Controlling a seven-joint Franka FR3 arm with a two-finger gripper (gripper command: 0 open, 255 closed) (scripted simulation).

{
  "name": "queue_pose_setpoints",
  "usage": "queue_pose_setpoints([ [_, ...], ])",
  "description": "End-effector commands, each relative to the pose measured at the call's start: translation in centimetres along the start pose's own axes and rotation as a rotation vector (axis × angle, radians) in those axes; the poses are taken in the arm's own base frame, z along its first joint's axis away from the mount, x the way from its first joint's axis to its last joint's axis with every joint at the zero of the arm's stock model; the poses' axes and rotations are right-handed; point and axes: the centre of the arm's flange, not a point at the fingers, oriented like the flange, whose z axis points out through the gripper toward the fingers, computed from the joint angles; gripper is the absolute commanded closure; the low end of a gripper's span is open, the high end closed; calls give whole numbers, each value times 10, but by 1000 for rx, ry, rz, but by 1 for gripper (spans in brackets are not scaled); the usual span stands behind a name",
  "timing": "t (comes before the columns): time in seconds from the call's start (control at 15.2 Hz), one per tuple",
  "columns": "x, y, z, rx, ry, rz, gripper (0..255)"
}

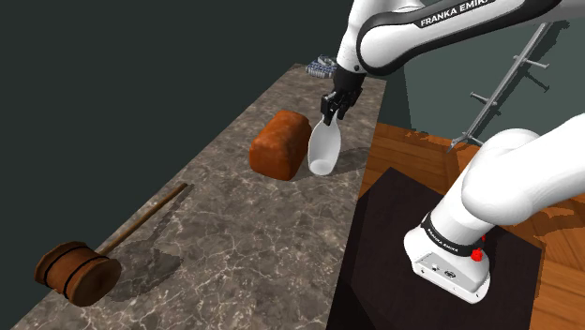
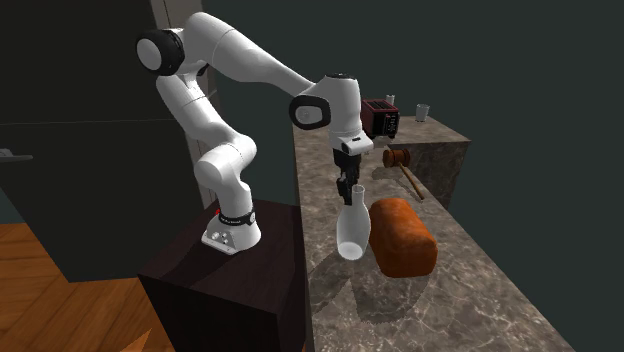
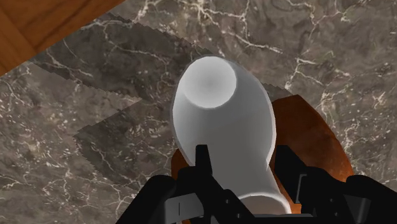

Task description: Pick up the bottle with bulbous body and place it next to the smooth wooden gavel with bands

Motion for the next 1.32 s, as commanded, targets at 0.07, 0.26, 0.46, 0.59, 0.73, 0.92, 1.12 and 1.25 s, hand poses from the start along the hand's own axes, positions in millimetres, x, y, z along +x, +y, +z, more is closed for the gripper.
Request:
queue_pose_setpoints([
  [0.07,1,0,-10,0,-1,0,255],
  [0.26,4,-1,-26,0,-1,0,255],
  [0.46,6,-1,-42,0,-1,0,255],
  [0.59,8,-1,-52,0,-1,0,255],
  [0.73,9,-2,-62,0,-1,0,255],
  [0.92,11,-2,-78,0,-1,0,255],
  [1.12,14,-2,-94,0,-1,0,255],
  [1.25,15,-3,-104,0,-1,0,255],
])
